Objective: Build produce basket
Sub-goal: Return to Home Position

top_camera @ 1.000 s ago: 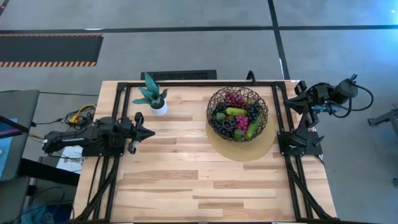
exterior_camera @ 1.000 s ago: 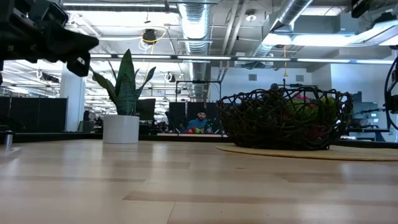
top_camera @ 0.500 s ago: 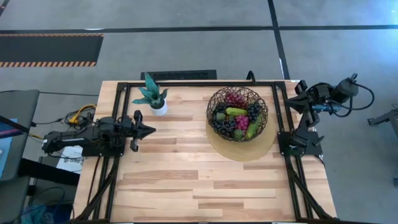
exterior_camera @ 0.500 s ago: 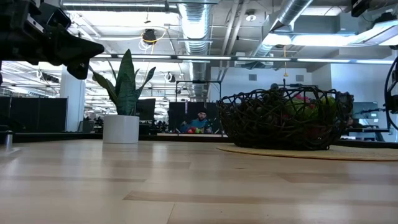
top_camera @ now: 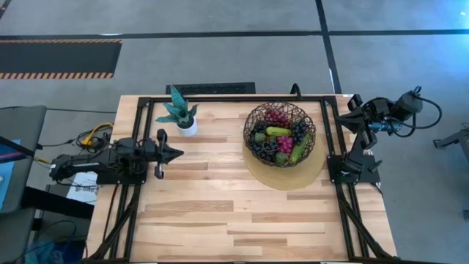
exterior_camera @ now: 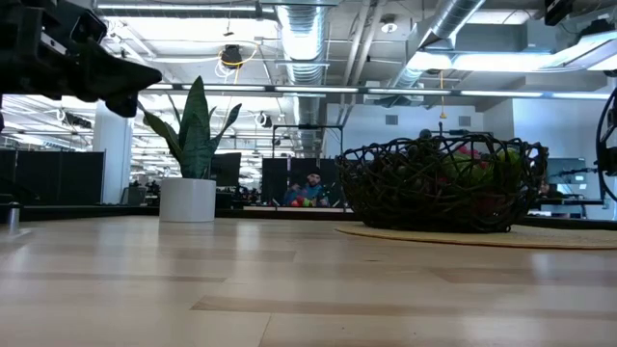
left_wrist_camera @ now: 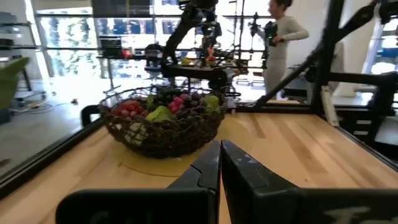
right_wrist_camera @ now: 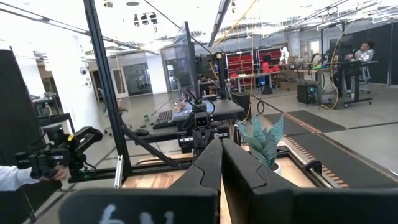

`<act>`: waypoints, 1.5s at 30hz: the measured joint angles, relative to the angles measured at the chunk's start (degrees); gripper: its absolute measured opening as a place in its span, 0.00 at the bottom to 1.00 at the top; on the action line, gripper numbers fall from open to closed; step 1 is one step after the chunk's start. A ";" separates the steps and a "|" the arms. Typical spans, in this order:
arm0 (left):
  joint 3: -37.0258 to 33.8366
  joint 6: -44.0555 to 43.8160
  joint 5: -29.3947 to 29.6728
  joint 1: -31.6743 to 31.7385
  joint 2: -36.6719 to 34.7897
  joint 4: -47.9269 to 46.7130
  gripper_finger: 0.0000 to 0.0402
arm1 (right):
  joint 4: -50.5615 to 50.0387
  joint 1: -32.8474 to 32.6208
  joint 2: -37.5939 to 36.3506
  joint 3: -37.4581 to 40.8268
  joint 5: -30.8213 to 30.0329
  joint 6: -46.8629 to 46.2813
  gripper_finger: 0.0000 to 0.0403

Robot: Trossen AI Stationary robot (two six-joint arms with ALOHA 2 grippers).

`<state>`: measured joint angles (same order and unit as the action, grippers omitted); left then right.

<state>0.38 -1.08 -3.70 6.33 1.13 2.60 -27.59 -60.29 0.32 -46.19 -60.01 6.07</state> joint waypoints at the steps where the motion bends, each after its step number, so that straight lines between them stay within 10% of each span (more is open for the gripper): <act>1: 0.00 0.00 0.75 0.01 0.00 -0.06 0.00 | 0.00 0.00 0.00 0.00 0.00 0.00 0.08; 22: 0.00 -1.60 3.07 0.02 0.00 -0.62 0.00 | -1.60 0.00 0.00 0.00 3.63 10.34 0.08; 29: 0.00 -1.64 3.07 0.02 0.00 -0.62 0.00 | -10.79 0.00 0.00 -0.76 15.06 7.93 0.08; 45: 0.02 4.73 5.79 0.04 0.00 -0.61 0.00 | -19.08 0.00 -0.02 -3.96 18.20 1.74 0.08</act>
<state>0.40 3.65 2.09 6.37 1.13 1.99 -46.68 -60.29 0.30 -50.15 -41.81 7.80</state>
